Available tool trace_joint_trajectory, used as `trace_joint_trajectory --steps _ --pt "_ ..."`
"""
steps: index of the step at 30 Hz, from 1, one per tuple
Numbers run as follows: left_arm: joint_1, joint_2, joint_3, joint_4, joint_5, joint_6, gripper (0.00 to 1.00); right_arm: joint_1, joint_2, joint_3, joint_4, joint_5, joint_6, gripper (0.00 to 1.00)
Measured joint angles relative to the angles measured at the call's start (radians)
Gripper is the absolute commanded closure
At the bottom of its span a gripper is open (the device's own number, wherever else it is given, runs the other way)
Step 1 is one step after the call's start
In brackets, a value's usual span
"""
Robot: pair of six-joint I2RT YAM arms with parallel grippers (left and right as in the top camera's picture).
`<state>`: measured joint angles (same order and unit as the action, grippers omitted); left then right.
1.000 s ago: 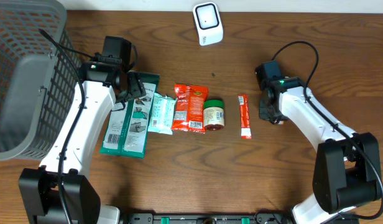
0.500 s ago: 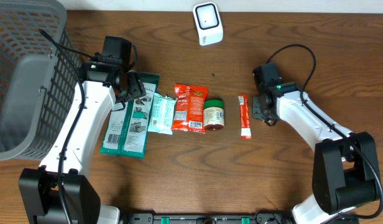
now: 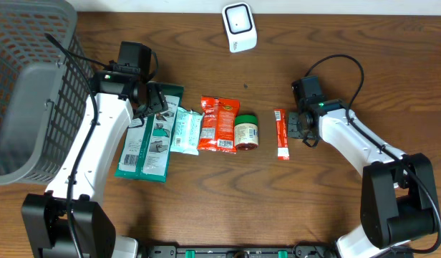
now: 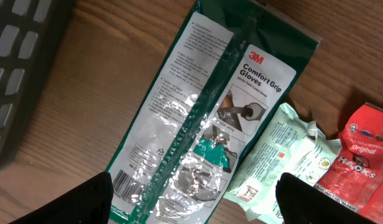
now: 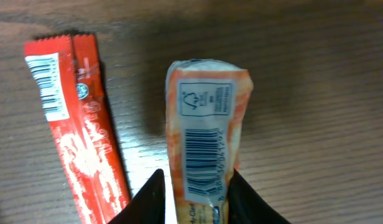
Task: Scan the item barcode
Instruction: 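Lift the Kleenex pack with the right gripper, barcode side up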
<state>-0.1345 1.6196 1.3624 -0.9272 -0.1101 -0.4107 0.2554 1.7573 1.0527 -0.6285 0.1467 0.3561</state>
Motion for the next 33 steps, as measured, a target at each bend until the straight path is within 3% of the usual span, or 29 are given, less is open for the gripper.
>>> trace_joint_trajectory --steps 8,20,25,33 --pt "0.000 0.000 0.000 0.000 0.000 0.000 0.16 0.000 -0.009 0.001 -0.042 -0.023 -0.036 0.99" --pt "0.000 0.000 0.000 0.000 0.000 0.000 0.16 -0.037 -0.109 0.012 -0.252 0.214 -0.034 0.99" --pt "0.000 0.000 0.000 0.000 0.000 0.000 0.16 -0.036 -0.091 -0.003 -0.196 0.285 -0.012 0.97" --pt "0.000 0.000 0.000 0.000 0.000 0.000 0.16 -0.026 -0.005 -0.020 -0.127 0.262 0.002 0.78"
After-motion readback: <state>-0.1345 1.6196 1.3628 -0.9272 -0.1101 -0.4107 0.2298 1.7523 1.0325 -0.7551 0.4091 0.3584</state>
